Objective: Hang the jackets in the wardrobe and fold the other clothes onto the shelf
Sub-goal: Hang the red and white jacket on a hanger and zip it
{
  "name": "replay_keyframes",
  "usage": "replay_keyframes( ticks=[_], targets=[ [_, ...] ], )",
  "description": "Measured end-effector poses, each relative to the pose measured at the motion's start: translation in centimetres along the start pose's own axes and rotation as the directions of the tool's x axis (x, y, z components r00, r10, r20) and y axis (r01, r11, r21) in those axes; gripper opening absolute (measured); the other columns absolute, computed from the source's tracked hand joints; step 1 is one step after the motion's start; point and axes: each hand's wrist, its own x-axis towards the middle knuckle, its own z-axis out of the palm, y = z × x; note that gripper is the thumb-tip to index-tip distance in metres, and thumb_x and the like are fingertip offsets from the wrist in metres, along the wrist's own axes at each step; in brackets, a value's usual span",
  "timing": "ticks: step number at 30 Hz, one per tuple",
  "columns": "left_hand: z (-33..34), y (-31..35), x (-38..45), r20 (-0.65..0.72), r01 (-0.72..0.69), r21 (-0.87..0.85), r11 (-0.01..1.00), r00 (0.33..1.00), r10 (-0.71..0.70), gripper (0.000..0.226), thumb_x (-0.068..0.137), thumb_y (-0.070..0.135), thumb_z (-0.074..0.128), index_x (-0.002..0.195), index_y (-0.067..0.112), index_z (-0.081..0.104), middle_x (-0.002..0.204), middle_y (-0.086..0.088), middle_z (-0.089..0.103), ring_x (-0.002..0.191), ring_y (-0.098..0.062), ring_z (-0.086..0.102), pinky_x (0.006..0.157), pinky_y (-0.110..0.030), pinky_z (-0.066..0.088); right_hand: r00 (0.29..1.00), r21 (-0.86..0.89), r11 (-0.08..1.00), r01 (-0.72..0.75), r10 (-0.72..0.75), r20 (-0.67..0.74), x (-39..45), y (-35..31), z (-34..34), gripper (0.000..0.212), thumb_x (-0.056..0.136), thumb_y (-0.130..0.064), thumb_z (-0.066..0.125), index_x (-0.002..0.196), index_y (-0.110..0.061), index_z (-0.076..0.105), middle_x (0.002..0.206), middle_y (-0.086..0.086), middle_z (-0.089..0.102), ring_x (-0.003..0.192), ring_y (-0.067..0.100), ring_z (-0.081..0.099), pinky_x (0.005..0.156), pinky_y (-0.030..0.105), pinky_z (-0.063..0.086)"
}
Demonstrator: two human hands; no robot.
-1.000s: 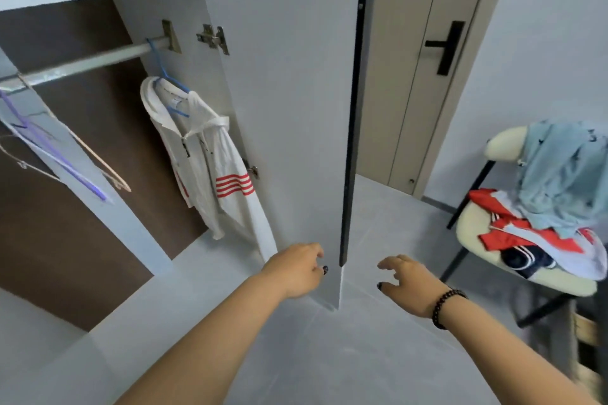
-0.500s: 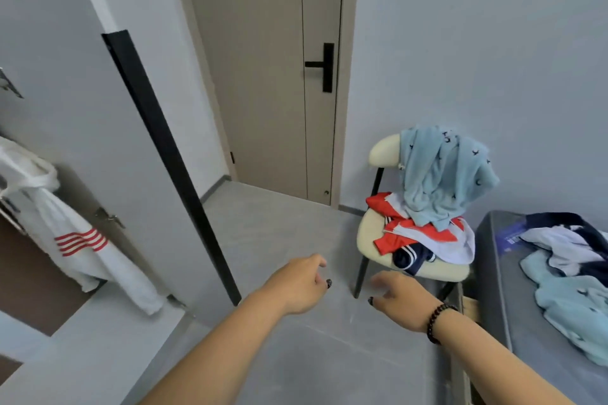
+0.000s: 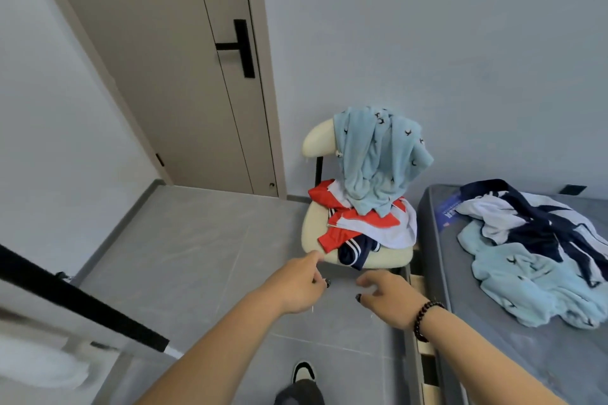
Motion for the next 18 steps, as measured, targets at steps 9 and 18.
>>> replay_keyframes(
  ticks=[9,18],
  targets=[
    [-3.4,0.6,14.2,0.095,-0.026,-0.029,0.999,0.995,0.029,0.047,0.093,0.022,0.05,0.139,0.018,0.041,0.1,0.007,0.06,0.092,-0.012,0.056,0.076,-0.022,0.042,0.992,0.09,0.99,-0.104,0.11,-0.063,10.2,2.6,-6.6,0.03,0.091,-0.02,0.055,0.121,-0.017,0.058,0.119,-0.001,0.059,0.102,0.013,0.058,0.087,0.019,0.043],
    [-4.6,3.4,26.4,0.175,-0.047,-0.054,0.997,0.983,0.056,0.061,0.091,0.022,0.05,0.147,0.022,0.025,0.1,0.002,0.068,0.093,-0.013,0.062,0.075,-0.024,0.049,0.963,0.198,0.947,-0.252,0.265,-0.042,17.8,8.0,-11.4,0.028,0.092,-0.026,0.056,0.12,-0.022,0.057,0.118,-0.007,0.055,0.099,0.01,0.056,0.083,0.018,0.04]
  ],
)
